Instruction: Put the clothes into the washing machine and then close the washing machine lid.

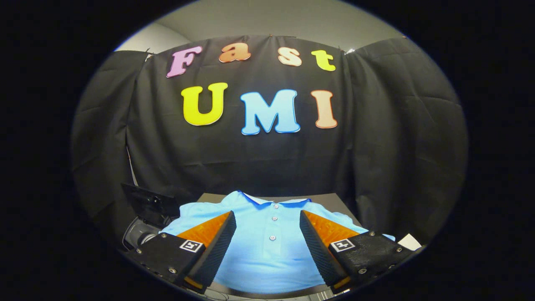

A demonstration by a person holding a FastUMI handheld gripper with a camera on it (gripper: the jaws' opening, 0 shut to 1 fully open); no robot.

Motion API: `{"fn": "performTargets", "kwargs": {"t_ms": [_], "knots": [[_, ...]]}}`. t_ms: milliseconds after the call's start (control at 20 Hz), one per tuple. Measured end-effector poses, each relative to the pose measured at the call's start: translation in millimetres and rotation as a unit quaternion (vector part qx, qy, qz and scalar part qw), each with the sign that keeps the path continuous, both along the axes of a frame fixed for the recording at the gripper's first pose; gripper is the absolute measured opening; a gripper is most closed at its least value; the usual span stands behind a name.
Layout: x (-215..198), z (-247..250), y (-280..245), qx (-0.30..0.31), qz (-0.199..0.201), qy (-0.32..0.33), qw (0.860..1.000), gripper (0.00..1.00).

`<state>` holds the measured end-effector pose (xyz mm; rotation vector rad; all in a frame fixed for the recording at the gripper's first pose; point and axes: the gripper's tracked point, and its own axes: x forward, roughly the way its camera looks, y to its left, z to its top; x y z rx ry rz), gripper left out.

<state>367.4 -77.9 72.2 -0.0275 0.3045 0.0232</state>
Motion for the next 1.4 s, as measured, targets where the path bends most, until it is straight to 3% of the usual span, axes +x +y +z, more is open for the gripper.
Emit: {"fn": "performTargets", "kwargs": {"t_ms": [500,1000,1150,1250,1400], "knots": [[41.6,-63.6,-1.3,-0.007,0.024,0.132,0.991,0.95],[41.8,-73.6,3.2,-0.026,0.03,0.156,0.987,0.93],[42.0,-75.3,1.6,-0.015,0.025,0.162,0.986,0.83],[42.7,-73.7,2.8,-0.012,0.025,0.161,0.987,0.68],[44.9,-72.5,13.5,-0.022,0.053,0.144,0.988,0.38]]}}
